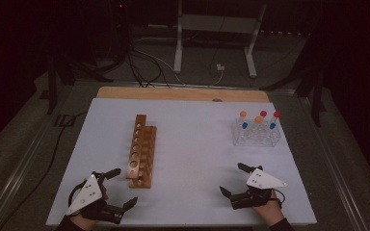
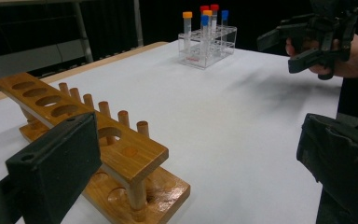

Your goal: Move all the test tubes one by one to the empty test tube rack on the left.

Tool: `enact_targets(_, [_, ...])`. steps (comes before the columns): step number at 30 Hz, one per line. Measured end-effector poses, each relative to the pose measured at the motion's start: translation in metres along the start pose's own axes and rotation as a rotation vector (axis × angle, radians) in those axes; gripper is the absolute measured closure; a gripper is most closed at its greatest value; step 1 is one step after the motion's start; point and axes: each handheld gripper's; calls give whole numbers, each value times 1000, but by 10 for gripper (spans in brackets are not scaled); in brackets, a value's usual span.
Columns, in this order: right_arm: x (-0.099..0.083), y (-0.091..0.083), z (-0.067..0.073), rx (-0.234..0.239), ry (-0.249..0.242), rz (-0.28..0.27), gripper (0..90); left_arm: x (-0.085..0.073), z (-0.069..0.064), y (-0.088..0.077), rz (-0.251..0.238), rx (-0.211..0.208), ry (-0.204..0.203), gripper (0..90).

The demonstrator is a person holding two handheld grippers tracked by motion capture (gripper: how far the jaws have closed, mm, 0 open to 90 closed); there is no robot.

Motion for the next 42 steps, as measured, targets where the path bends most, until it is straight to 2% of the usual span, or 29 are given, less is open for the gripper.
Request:
enact_targets(3, [0,-2,-5,10,40,36,0,0,0,1,4,-3,2,5])
enact_targets(7, [3,-3,-4,30,54,39,0,0,0,3,10,-5,10,5])
enact_targets(11, [1,1,-3,21,32,99,0,1,0,3,0,-4,7,5])
enact_targets(15, [1,4,1,36,15,138,0,0,0,2,0,-1,0,5])
enact_targets(22, [4,3,8,12,-20,152,0,1,-2,0,2,-4,12,5])
enact_targets(26, [7,2,12,7,-25,149,0,1,-2,-1,-5,-4,13,5])
enact_targets(29, [13,0,13,25,9,145,0,1,-2,-1,-2,-4,11,5])
enact_targets(33, [22,-6,15,28,16,100,0,1,-2,-1,-6,0,12,5])
enact_targets(35, [27,-9,14,15,6,89,0,1,-2,-1,-6,1,12,5])
enact_targets(42, [47,-13,3,-21,15,37,0,1,-1,-1,-9,5,7,5])
Point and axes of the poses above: each handheld gripper's, and its own axes: y roughly forward along the jaws, x roughly out of its top, z roughly to its left, and after that the axes turned 13 degrees about y, right-handed
